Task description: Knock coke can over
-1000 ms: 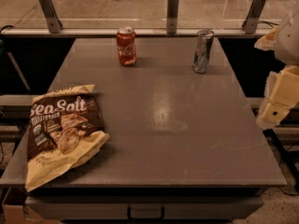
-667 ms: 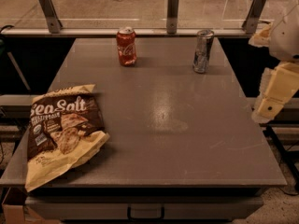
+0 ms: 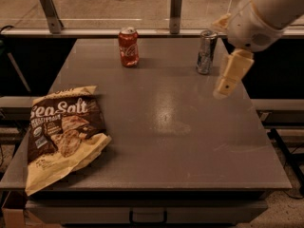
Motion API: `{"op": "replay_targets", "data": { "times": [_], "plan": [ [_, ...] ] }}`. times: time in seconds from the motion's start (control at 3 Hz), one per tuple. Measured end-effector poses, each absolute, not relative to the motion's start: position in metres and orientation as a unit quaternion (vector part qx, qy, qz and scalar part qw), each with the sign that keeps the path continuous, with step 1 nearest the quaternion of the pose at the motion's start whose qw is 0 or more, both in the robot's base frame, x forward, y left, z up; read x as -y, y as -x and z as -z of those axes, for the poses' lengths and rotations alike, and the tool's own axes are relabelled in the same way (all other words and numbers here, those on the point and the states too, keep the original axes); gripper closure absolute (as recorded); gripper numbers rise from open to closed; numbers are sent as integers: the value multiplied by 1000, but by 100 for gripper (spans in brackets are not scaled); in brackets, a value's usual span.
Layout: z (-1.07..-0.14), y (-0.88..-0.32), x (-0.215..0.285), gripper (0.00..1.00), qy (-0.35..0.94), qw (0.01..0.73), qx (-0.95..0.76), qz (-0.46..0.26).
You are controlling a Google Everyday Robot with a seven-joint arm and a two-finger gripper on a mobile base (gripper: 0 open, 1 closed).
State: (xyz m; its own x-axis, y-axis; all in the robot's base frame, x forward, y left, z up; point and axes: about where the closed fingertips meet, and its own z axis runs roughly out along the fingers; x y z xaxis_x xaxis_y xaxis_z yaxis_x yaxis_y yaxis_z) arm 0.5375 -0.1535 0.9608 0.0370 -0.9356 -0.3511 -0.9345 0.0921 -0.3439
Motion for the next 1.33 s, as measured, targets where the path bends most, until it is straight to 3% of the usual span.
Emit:
{"op": "replay_targets", "data": {
  "times": [0.33,1.0,1.33],
  "plan": [
    [-965,-594,107,0,677,311,-666,-28],
    [-963,-608,99,0,652,329,-683,-24],
    [-959,-650,65,0,622,371,-688,-35]
  ]
}}
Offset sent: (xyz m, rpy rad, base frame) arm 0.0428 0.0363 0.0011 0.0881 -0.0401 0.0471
